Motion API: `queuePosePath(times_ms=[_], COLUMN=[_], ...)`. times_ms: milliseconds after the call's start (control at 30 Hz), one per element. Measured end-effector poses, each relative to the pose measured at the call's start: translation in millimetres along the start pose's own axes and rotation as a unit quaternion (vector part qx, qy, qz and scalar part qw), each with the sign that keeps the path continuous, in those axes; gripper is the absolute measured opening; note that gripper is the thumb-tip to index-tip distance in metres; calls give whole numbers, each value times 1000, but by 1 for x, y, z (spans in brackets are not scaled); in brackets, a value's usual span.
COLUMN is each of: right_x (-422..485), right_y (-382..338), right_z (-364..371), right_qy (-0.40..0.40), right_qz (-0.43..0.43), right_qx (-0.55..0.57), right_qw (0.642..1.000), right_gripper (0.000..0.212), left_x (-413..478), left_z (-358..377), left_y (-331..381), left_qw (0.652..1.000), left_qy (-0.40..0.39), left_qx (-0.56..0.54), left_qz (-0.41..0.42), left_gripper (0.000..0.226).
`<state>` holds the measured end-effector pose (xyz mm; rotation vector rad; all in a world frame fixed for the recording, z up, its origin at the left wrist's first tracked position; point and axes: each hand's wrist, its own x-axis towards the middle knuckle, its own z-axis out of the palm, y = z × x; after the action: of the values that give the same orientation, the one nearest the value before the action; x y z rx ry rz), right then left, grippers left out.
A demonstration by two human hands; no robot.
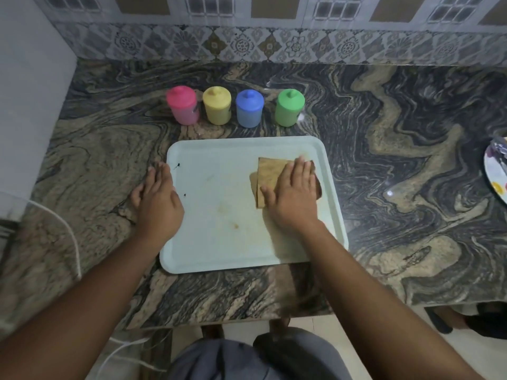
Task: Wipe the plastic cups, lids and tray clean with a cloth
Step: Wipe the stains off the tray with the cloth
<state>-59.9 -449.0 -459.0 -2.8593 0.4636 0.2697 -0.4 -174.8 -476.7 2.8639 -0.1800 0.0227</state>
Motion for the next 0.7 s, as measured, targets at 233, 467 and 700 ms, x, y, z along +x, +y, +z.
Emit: queuePosePath(times_ms=[233, 467, 700], right_x=[-64, -21, -37], right_y=[-69, 24, -65], right_z=[30, 6, 28], right_qy=[-82, -2, -50], right_qz=[-147, 25, -130], right_qx=[-7, -9, -5], right_qw=[986, 1000, 990], right_gripper=[91, 95, 92], left_x=[-1, 0, 1], left_z=[-1, 1, 1], left_y=[-1, -1, -1], left_qw=[1000, 1000, 1000], left_qy=[2, -4, -12], left_qx=[-8, 4, -1], left_qz=[5, 4, -2], left_gripper=[60, 61, 60])
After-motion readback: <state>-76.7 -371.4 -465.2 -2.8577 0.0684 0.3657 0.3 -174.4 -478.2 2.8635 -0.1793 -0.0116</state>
